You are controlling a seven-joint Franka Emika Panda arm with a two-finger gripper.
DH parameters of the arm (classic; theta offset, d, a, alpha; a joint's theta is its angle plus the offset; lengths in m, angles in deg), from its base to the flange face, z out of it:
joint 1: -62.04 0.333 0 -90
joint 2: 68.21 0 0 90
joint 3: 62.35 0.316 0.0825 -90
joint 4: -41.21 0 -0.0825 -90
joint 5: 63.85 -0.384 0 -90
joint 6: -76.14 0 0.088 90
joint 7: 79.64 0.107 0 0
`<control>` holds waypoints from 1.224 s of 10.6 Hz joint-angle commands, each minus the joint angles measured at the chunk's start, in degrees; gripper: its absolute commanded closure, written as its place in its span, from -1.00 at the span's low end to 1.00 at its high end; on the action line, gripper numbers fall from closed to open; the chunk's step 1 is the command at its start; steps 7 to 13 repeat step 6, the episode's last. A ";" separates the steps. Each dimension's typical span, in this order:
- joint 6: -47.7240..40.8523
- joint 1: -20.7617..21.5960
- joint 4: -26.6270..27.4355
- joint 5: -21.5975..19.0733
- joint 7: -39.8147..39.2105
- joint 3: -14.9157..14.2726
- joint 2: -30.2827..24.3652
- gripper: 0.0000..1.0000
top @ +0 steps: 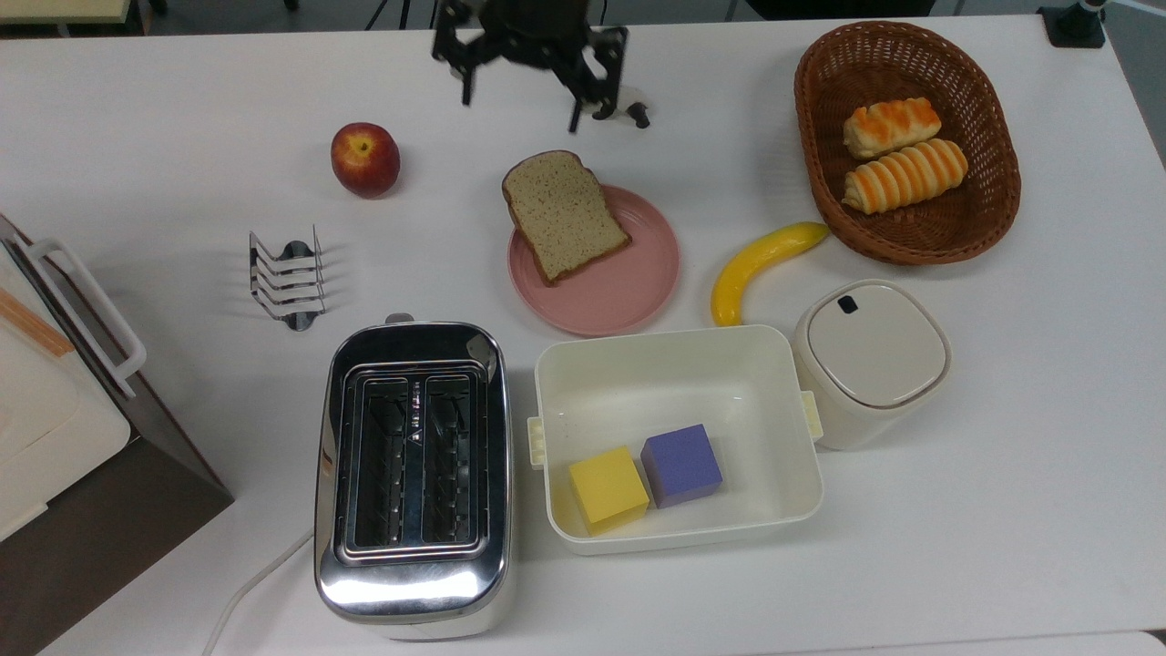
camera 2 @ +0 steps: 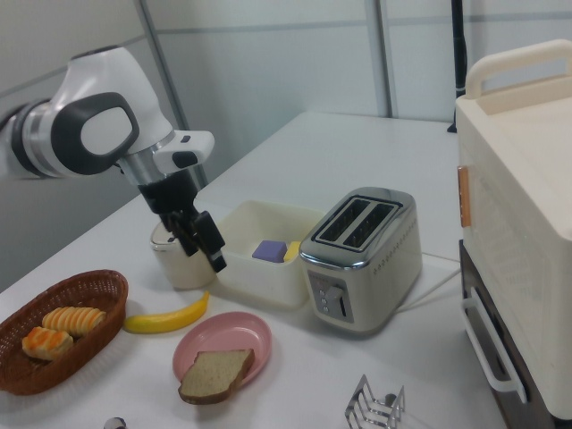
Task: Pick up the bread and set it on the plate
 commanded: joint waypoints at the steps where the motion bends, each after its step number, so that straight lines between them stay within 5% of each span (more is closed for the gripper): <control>1: -10.33 -4.70 0.93 -6.58 -10.55 -0.30 -6.05 -1.00; 13: -9.04 -6.48 0.93 -6.77 -11.27 -0.38 -5.54 -1.00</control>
